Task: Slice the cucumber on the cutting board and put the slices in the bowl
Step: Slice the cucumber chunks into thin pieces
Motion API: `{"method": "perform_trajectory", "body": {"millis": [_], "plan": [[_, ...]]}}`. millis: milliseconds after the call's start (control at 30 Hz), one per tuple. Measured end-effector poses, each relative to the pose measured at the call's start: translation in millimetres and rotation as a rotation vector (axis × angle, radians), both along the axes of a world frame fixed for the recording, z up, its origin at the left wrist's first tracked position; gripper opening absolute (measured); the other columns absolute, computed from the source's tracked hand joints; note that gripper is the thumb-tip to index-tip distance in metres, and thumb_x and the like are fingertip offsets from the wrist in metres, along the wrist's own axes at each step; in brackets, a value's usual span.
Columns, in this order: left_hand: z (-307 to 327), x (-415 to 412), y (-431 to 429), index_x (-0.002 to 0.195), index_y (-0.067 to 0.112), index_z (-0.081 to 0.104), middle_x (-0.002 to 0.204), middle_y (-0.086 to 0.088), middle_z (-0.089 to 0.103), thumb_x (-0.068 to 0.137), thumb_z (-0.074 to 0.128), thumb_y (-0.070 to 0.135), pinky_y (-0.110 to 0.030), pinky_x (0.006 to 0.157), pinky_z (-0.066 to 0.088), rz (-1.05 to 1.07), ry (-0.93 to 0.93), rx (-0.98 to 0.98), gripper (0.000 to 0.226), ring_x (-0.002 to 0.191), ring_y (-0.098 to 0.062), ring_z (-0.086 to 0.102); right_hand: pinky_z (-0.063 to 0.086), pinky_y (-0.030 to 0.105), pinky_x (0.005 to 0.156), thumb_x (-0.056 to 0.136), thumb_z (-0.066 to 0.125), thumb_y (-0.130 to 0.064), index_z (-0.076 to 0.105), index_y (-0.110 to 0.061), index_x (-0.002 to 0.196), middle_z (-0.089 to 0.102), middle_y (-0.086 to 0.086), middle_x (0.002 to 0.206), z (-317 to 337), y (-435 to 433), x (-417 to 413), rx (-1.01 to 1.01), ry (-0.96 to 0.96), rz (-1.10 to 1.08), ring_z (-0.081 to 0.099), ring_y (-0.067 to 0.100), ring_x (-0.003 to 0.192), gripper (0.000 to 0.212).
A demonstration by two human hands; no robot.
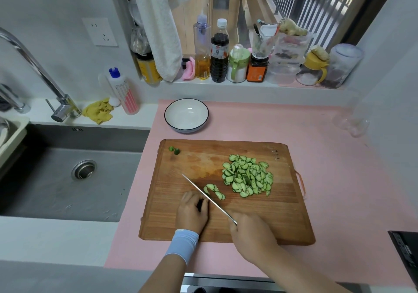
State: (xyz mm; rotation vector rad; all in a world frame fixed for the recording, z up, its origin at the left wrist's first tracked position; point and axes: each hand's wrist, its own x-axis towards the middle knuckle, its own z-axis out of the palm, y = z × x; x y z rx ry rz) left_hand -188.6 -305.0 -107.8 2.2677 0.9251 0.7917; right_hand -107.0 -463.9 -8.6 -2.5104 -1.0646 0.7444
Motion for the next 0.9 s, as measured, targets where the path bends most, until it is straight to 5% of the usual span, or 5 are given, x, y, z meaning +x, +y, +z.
{"method": "perform_trajectory", "body": {"millis": [200,400,633,800,900], "plan": [[0,0,0,0.07,0.01,0.064,0.075,0.0,0.058,0.068,0.078,-0.006,-0.01,0.075,0.032,-0.008,0.002,-0.011,0.021,0.076,-0.011,0.047,0.045,0.031,0.067,0.099,0.043,-0.025,0.063,-0.025,0.102,0.063,-0.004,0.081,2,21,0,-0.017,0.014,0.012,0.063,0.027,0.084,0.02],[-1,-3,-3,0.075,0.01,0.061,0.08,-0.002,0.056,0.074,0.075,-0.003,-0.016,0.076,0.036,-0.017,0.017,-0.003,0.019,0.081,-0.015,0.048,0.043,0.032,0.068,0.098,0.042,-0.025,0.064,-0.025,0.106,0.069,0.005,0.092,1,31,1,-0.026,0.0,0.021,0.064,0.03,0.089,0.023],[-5,-4,-2,0.076,0.008,0.065,0.08,-0.002,0.06,0.074,0.075,-0.002,-0.018,0.076,0.039,-0.017,0.031,-0.003,0.014,0.081,-0.017,0.051,0.05,0.035,0.078,0.101,0.041,-0.031,0.056,-0.036,0.136,0.072,0.003,0.107,1,22,-5,-0.004,-0.031,0.021,0.065,0.029,0.099,0.038],[-4,-3,-2,0.087,0.009,0.07,0.087,-0.002,0.064,0.077,0.073,-0.001,-0.017,0.081,0.042,-0.027,0.011,-0.009,0.014,0.086,-0.018,0.055,0.046,0.035,0.069,0.101,0.039,-0.03,0.059,-0.03,0.115,0.069,0.001,0.091,2,1,-7,0.004,-0.036,0.018,0.061,0.025,0.081,0.025],[-3,-3,-1,0.087,0.01,0.07,0.087,-0.001,0.064,0.077,0.073,0.0,-0.016,0.082,0.041,-0.029,0.009,-0.007,0.014,0.086,-0.017,0.055,0.045,0.034,0.067,0.101,0.04,-0.029,0.059,-0.032,0.12,0.069,0.002,0.089,3,-4,-6,-0.007,-0.052,0.027,0.059,0.024,0.077,0.027]]}}
